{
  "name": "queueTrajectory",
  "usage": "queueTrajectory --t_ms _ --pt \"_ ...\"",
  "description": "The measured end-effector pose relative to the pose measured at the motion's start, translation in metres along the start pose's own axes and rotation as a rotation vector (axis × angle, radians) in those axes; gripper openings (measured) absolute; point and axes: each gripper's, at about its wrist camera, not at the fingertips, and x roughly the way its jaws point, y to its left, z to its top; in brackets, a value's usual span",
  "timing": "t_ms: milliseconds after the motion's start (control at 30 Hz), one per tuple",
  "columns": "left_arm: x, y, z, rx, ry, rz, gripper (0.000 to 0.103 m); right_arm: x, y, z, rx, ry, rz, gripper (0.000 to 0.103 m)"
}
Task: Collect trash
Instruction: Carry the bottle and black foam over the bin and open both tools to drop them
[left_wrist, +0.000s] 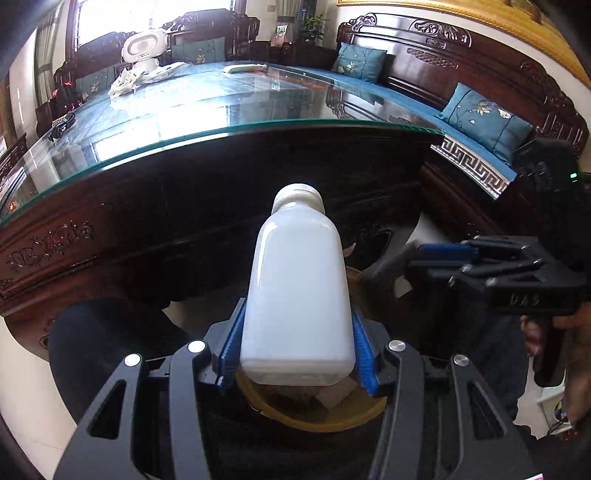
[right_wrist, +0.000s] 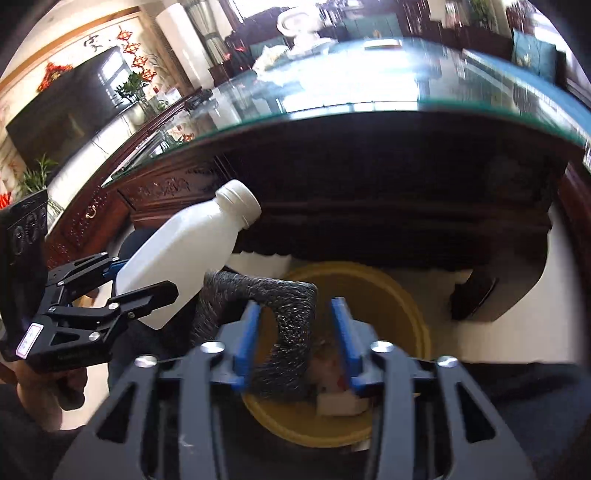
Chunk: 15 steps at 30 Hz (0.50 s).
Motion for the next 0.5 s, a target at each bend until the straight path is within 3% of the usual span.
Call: queueTrajectory --t_ms 133,500 --pt "0.001 -0.003 -0.003 0.006 0.004 -0.007 0.052 0.003 -0.004 -0.008 0.029 0.015 0.018 0.049" --pt "0.004 -0.018 0.0 0.046 0.012 -0.042 0.052 -0.026 -0.01 -0.008 0.032 -0.076 -0.01 0.049"
